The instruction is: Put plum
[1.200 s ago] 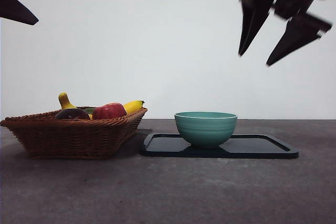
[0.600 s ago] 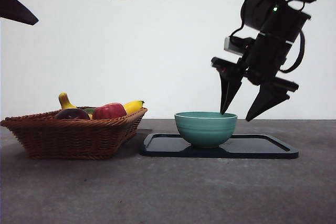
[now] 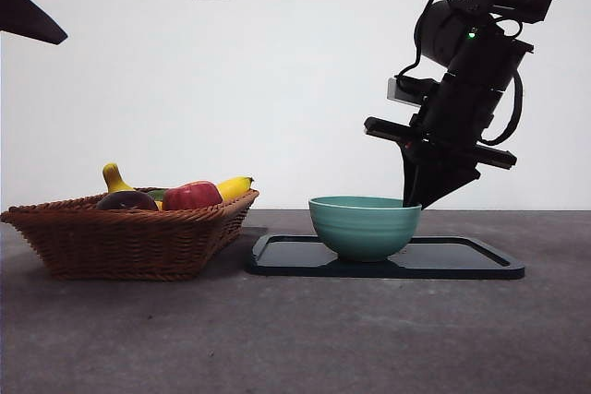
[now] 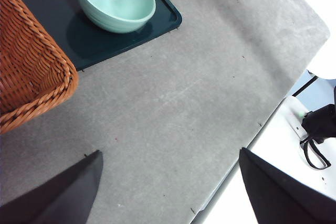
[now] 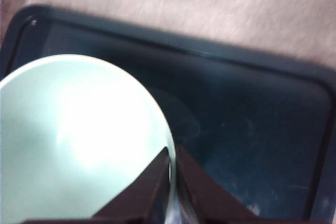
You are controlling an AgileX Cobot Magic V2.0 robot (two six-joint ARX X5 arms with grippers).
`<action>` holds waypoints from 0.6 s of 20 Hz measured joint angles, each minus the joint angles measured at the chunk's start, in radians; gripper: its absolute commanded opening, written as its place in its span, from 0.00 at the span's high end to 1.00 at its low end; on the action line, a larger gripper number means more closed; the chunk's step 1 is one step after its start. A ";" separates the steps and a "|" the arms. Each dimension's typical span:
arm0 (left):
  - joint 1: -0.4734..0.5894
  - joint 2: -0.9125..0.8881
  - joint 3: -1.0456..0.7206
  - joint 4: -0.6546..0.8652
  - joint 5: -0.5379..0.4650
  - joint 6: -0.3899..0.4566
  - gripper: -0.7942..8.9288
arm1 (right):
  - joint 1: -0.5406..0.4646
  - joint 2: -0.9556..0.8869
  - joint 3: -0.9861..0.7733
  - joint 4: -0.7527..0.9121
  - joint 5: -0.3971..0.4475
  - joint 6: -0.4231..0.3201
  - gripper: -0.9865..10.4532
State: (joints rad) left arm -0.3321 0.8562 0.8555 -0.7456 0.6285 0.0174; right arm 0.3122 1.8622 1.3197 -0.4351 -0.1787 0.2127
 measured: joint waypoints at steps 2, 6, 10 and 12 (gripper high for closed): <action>0.000 0.000 0.000 0.000 0.000 0.000 0.50 | -0.002 -0.003 0.000 0.003 0.000 0.000 0.90; 0.000 0.000 0.000 0.000 0.000 0.000 0.50 | -0.003 -0.105 0.000 -0.022 -0.002 0.000 0.90; 0.000 0.000 0.000 0.000 0.000 0.000 0.50 | 0.000 -0.280 0.002 -0.098 -0.004 -0.015 0.90; 0.000 0.000 0.000 0.000 0.000 0.000 0.50 | 0.006 -0.354 0.002 -0.179 -0.007 -0.034 0.90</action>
State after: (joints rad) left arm -0.3321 0.8562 0.8555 -0.7460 0.6285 0.0177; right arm 0.3183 1.5085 1.3216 -0.6144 -0.1860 0.1791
